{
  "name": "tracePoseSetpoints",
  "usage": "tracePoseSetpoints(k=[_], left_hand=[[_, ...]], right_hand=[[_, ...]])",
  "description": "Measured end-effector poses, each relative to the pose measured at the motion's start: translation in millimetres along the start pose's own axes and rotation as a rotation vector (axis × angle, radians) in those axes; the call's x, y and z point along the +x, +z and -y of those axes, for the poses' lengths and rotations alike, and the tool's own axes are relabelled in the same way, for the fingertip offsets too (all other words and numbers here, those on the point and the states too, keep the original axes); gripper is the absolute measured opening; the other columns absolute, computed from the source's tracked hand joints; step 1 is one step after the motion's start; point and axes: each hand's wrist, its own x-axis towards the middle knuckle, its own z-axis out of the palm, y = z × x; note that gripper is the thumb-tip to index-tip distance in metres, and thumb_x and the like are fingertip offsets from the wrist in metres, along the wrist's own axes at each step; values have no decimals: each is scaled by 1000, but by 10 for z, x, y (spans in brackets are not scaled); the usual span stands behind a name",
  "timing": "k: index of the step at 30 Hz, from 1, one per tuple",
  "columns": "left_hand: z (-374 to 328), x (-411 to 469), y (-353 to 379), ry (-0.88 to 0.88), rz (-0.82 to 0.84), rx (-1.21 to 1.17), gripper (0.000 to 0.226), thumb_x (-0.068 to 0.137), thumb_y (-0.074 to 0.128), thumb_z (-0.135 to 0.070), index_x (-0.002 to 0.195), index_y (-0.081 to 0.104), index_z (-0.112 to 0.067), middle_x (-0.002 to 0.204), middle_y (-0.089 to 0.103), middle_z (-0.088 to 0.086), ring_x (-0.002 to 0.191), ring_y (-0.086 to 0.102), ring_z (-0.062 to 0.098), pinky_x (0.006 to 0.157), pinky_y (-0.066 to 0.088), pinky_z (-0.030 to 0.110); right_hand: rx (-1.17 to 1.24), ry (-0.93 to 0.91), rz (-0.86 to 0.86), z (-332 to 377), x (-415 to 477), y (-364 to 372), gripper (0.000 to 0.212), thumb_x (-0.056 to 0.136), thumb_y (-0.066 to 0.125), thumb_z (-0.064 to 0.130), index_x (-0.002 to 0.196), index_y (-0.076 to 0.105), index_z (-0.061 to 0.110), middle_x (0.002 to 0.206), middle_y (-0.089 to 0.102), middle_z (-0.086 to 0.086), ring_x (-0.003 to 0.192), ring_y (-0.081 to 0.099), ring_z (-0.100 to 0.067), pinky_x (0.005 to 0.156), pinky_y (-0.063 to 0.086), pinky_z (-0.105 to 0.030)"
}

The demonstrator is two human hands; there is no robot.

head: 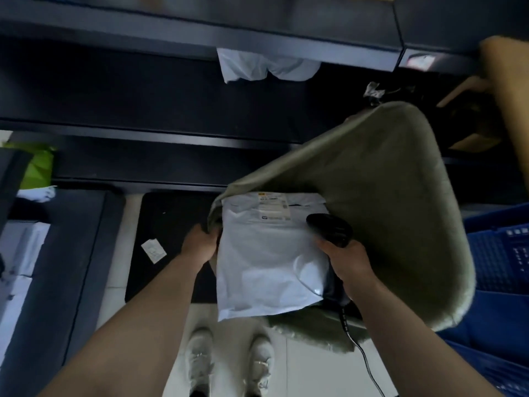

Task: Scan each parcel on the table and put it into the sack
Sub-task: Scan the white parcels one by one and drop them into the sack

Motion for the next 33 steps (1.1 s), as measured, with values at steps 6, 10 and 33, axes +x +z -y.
tracePoseSetpoints(k=[6, 10, 33], left_hand=[[-67, 172, 58, 265, -292, 34, 31, 95, 58, -32, 92, 67, -2, 80, 59, 3, 76, 54, 19, 66, 35, 26], [-45, -109, -120, 451, -381, -9, 29, 97, 53, -29, 89, 60, -2, 76, 57, 5, 69, 51, 20, 62, 31, 26], [174, -558, -6, 393, -306, 146, 19, 96, 55, -23, 102, 55, -4, 83, 59, 3, 77, 54, 20, 66, 33, 26]], right_hand=[[-71, 14, -108, -152, 261, 164, 27, 84, 75, 24, 77, 53, 10, 66, 54, -1, 56, 51, -12, 44, 35, -24], [13, 48, -148, -99, 291, 198, 27, 85, 73, 24, 99, 60, 5, 85, 61, -9, 73, 57, -23, 69, 45, -32], [-187, -73, 89, -232, 186, 347, 24, 86, 70, 21, 98, 66, 2, 84, 59, -7, 74, 55, -19, 69, 44, -29]])
